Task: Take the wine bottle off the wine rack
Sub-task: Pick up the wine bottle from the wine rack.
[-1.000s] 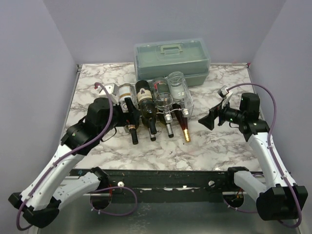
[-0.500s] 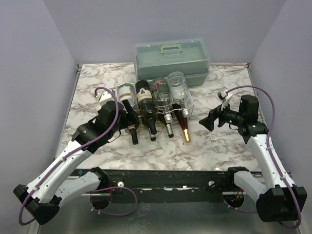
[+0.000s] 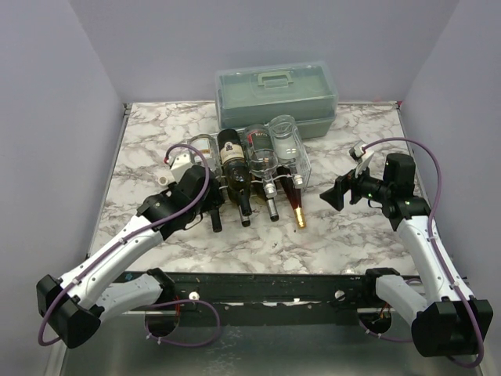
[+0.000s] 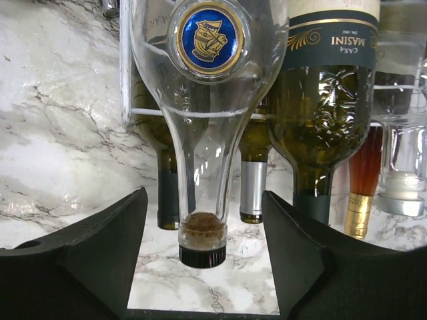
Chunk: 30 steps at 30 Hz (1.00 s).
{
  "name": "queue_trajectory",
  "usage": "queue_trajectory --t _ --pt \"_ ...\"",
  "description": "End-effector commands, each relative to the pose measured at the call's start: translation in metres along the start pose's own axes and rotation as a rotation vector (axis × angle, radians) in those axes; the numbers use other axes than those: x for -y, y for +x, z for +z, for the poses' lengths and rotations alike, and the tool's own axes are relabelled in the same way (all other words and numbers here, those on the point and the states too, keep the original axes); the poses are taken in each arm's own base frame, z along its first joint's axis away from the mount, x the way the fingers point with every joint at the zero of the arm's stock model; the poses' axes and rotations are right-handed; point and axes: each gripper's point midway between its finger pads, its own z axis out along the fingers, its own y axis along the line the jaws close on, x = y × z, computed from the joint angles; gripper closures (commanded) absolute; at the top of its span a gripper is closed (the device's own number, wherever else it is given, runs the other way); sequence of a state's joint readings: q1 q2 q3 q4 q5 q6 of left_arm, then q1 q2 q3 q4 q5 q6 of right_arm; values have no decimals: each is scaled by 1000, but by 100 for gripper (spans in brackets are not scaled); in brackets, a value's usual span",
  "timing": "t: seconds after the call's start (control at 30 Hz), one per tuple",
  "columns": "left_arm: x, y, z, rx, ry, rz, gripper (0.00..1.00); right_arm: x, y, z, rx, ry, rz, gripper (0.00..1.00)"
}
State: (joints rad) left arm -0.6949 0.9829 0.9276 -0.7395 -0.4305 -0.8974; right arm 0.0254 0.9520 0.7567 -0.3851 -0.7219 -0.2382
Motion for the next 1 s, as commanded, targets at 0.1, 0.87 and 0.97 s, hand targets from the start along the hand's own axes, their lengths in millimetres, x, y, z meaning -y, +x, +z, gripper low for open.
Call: queue_trajectory --t 0.1,0.87,0.97 --pt "-2 3 24 29 -60 16 32 7 1 0 4 34 -36 0" --pt "-9 13 50 51 -91 59 43 10 2 -1 2 53 -47 0" --pt "-9 15 52 49 -93 59 43 10 2 -1 3 55 -49 0"
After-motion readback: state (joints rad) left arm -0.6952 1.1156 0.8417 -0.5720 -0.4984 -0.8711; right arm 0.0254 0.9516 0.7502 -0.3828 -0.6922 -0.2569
